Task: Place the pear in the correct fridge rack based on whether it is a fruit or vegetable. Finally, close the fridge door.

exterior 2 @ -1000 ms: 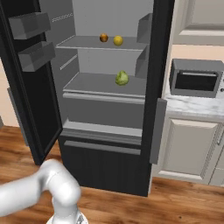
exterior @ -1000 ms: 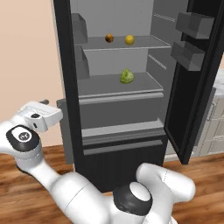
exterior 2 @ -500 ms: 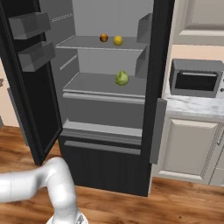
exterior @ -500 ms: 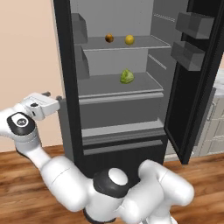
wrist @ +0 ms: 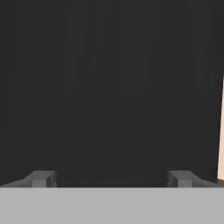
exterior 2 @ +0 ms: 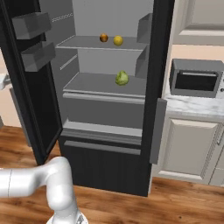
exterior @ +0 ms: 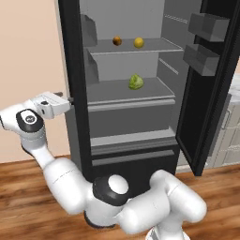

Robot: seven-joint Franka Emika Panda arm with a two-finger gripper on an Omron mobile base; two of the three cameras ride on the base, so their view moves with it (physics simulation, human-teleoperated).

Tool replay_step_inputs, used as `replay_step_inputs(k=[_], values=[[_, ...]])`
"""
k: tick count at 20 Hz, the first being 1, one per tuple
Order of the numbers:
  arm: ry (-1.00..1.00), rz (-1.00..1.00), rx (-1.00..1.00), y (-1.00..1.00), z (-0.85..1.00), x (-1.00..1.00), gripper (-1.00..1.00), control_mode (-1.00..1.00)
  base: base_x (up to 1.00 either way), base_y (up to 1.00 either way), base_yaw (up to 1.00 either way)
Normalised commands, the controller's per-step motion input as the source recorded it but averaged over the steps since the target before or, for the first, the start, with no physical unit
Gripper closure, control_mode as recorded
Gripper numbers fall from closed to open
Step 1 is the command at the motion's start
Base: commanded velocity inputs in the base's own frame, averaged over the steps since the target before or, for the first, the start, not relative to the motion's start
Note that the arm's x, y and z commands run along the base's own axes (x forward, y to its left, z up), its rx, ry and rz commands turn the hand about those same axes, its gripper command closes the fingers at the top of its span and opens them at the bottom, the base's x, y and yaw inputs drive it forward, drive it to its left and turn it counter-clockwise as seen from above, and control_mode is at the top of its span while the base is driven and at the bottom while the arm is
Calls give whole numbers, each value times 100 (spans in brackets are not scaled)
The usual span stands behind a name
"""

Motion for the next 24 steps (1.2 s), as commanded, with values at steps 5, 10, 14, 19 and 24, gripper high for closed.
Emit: replay_step_inputs(k=[5, 10, 14, 19, 24], values=[[1, 0, 0, -69, 0, 65, -100, -100, 0, 0, 0], [0, 0, 0, -75, 0, 73, -100, -100, 0, 0, 0], [0, 0, 1, -80, 0, 72, -100, -100, 0, 0, 0], [0, 0, 5, -77, 6, 52, -100, -100, 0, 0, 0], [0, 0, 10, -71, 17, 40, -100, -100, 0, 0, 0]])
